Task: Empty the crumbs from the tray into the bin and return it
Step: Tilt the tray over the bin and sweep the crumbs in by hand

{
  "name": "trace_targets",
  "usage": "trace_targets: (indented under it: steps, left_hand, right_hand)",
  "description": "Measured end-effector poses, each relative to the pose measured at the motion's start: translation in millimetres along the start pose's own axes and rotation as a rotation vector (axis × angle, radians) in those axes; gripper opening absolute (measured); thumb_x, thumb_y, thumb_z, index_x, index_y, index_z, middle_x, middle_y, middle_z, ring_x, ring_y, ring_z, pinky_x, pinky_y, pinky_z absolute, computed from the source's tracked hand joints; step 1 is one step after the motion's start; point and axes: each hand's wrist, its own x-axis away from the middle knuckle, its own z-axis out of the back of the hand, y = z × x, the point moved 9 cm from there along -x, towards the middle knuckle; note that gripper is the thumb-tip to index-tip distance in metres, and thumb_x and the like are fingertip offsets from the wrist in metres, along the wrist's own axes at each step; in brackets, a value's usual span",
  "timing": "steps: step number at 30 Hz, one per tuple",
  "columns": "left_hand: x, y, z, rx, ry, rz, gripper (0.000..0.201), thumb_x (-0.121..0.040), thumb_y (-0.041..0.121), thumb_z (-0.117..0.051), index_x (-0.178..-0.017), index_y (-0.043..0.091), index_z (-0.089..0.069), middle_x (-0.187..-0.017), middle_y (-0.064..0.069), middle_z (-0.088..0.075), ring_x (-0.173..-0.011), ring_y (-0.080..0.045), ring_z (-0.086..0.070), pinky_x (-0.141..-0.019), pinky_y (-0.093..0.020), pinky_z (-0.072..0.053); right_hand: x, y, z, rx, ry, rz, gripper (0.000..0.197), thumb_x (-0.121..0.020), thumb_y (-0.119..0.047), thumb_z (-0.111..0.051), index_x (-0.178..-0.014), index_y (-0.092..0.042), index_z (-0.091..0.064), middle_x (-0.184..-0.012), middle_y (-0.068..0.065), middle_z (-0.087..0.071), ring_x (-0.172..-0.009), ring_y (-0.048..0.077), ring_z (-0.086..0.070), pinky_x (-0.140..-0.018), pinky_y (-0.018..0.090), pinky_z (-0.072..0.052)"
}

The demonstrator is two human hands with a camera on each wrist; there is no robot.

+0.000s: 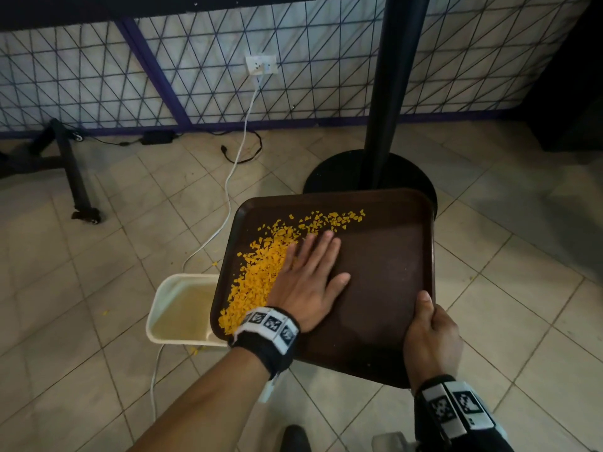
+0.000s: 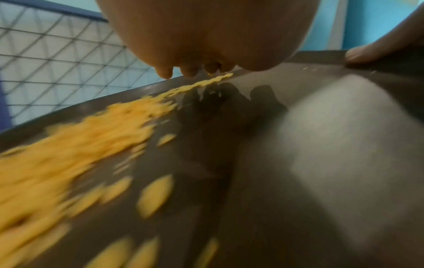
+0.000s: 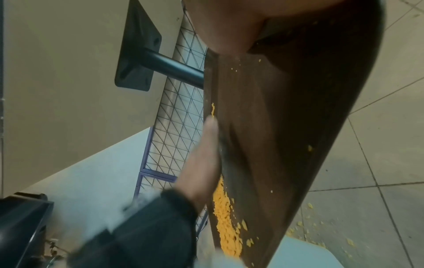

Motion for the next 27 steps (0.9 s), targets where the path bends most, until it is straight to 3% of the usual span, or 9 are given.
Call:
trace_targets:
  steps: [3, 6, 8, 11, 16, 19, 22, 27]
  left_hand:
    - [-30, 60, 12, 0.035, 0.063, -0.196, 0.065, -0.101, 0.058, -0.014, -0.156, 0.026, -0.004, -0.164, 0.008, 0.006, -0.151, -0.018, 0.007, -0.121, -0.049, -0.001]
    - [-56, 89, 15, 0.01, 0.079, -0.252, 0.064, -0.101, 0.056, -0.017, -0.156, 0.024, -0.008, -0.165, 0.005, -0.001, -0.151, -0.021, 0.0, -0.12, -0.052, -0.004]
    - [-67, 80, 15, 0.004, 0.084, -0.199, 0.065, -0.101, 0.058, -0.015, -0.156, 0.024, -0.008, -0.165, 0.005, 0.0, -0.151, -0.022, 0.0, -0.12, -0.052, -0.004]
    - [-67, 37, 11, 0.012, 0.07, -0.079, 0.069, -0.099, 0.061, -0.012, -0.157, 0.025, -0.005, -0.165, 0.006, 0.003, -0.151, -0.022, 0.001, -0.12, -0.05, -0.002]
    - [-29, -55, -17, 0.011, -0.005, 0.12, 0.073, -0.095, 0.067, -0.003, -0.156, 0.027, 0.004, -0.164, 0.007, 0.009, -0.15, -0.017, 0.008, -0.121, -0.049, 0.0]
    - [-5, -88, -30, 0.028, -0.036, 0.205, 0.073, -0.094, 0.068, 0.0, -0.156, 0.028, 0.005, -0.164, 0.008, 0.009, -0.149, -0.014, 0.013, -0.121, -0.048, 0.003]
    - [-4, -82, -20, 0.031, 0.014, 0.195, 0.072, -0.096, 0.067, -0.002, -0.156, 0.028, 0.002, -0.165, 0.008, 0.007, -0.15, -0.016, 0.009, -0.121, -0.047, 0.001]
    - [-46, -18, 14, 0.053, 0.126, -0.016, 0.071, -0.098, 0.064, -0.01, -0.157, 0.024, -0.005, -0.165, 0.006, 0.003, -0.151, -0.018, 0.004, -0.121, -0.047, -0.001]
  right_hand:
    - [3, -4, -3, 0.011, 0.002, 0.033, 0.048, -0.1, -0.045, -0.035, -0.094, -0.009, -0.065, -0.087, 0.014, -0.064, -0.076, 0.028, -0.055, -0.066, 0.032, -0.039]
    - [5, -7, -4, 0.003, 0.003, 0.05, 0.041, -0.101, -0.042, -0.036, -0.086, -0.014, -0.062, -0.084, 0.012, -0.062, -0.073, 0.025, -0.054, -0.062, 0.03, -0.038]
    - [4, -6, -4, 0.008, 0.001, 0.042, 0.041, -0.101, -0.041, -0.036, -0.085, -0.014, -0.061, -0.081, 0.009, -0.059, -0.071, 0.022, -0.052, -0.058, 0.029, -0.035]
    - [3, -5, -3, 0.027, 0.006, 0.048, 0.044, -0.101, -0.043, -0.035, -0.088, -0.012, -0.062, -0.081, 0.008, -0.059, -0.072, 0.023, -0.053, -0.061, 0.03, -0.035]
    - [3, -1, -4, 0.03, 0.0, 0.032, 0.048, -0.1, -0.047, -0.033, -0.091, -0.01, -0.063, -0.078, 0.005, -0.059, -0.066, 0.014, -0.052, -0.058, 0.029, -0.036]
    - [3, 0, -5, 0.042, 0.003, 0.035, 0.05, -0.1, -0.048, -0.032, -0.091, -0.01, -0.063, -0.079, 0.006, -0.061, -0.068, 0.018, -0.054, -0.06, 0.031, -0.038]
    - [4, -2, -6, 0.036, 0.004, 0.034, 0.047, -0.1, -0.048, -0.032, -0.089, -0.013, -0.06, -0.082, 0.009, -0.062, -0.071, 0.021, -0.054, -0.066, 0.032, -0.04]
    - [5, -5, -6, 0.041, 0.008, 0.03, 0.045, -0.1, -0.048, -0.031, -0.091, -0.014, -0.06, -0.086, 0.009, -0.061, -0.076, 0.024, -0.054, -0.068, 0.032, -0.04]
